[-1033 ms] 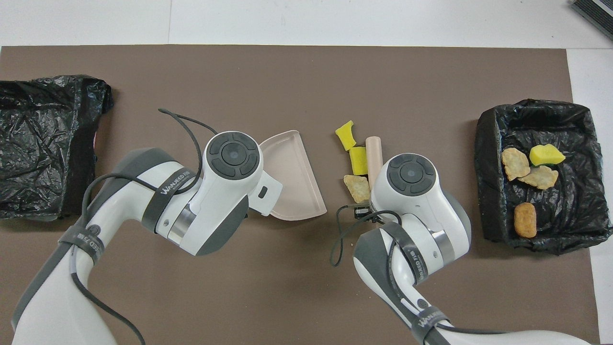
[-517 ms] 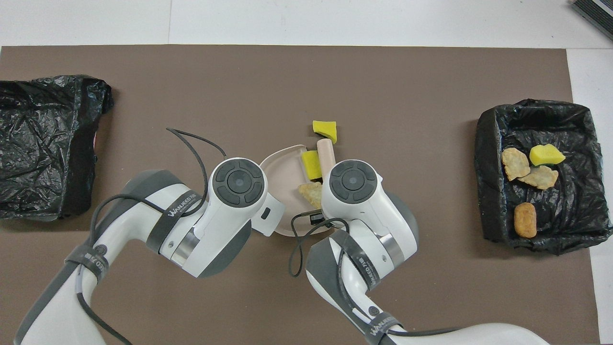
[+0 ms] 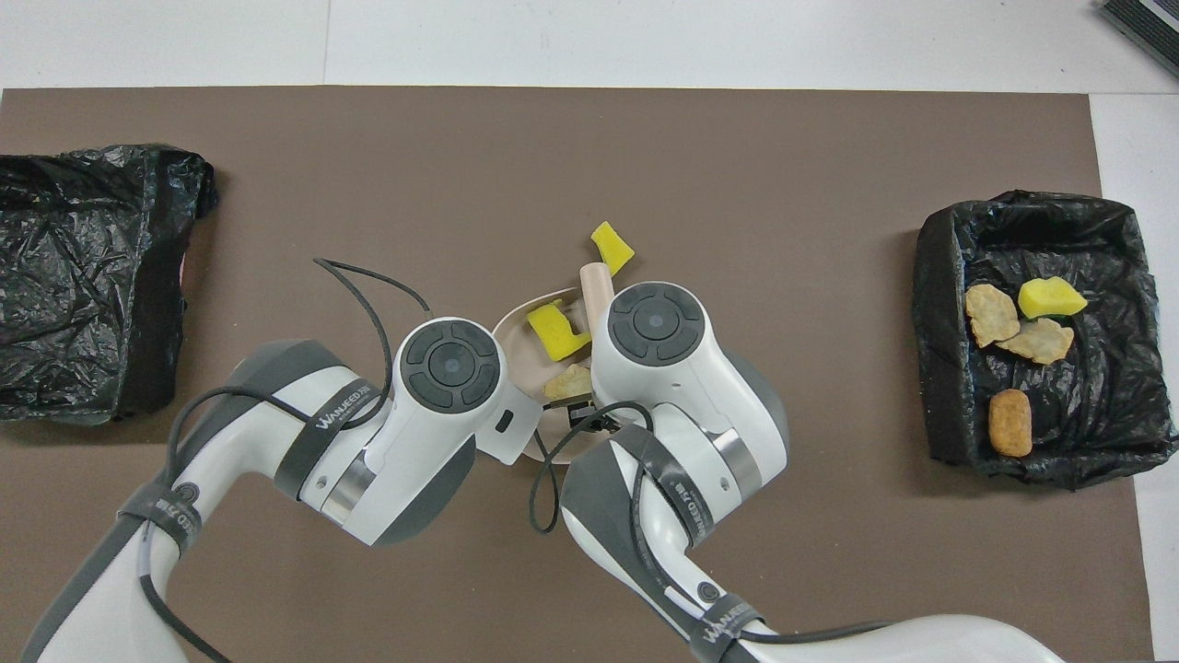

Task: Sweep and dump trash in bin
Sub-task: 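Lift the brush and sweep again toward the dustpan with the right gripper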

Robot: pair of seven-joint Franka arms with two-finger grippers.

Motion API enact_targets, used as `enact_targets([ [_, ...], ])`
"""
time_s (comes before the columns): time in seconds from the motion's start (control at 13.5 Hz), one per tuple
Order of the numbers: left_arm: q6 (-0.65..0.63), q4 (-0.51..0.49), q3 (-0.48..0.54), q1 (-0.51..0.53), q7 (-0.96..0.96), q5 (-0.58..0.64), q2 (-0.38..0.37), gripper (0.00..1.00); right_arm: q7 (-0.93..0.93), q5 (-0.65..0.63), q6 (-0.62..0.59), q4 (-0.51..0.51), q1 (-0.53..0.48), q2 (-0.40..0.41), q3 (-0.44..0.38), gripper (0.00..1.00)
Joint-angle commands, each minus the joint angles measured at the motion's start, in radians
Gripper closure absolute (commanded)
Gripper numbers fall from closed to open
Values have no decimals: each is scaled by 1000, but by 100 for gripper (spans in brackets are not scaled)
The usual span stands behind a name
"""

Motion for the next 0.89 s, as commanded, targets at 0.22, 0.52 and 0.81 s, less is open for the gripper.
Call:
enact_targets([
  [0.22, 14, -45, 6, 16, -118, 14, -33, 100, -131, -202, -31, 66, -90, 23, -2, 100],
  [0.52, 11, -44, 6, 24, -190, 13, -32, 100, -263, -289, -22, 184, -163, 106, -4, 100],
  [0.81, 11, -44, 6, 33, -227, 13, -30, 100, -348, -335, 55, 195, -202, 163, -4, 100],
])
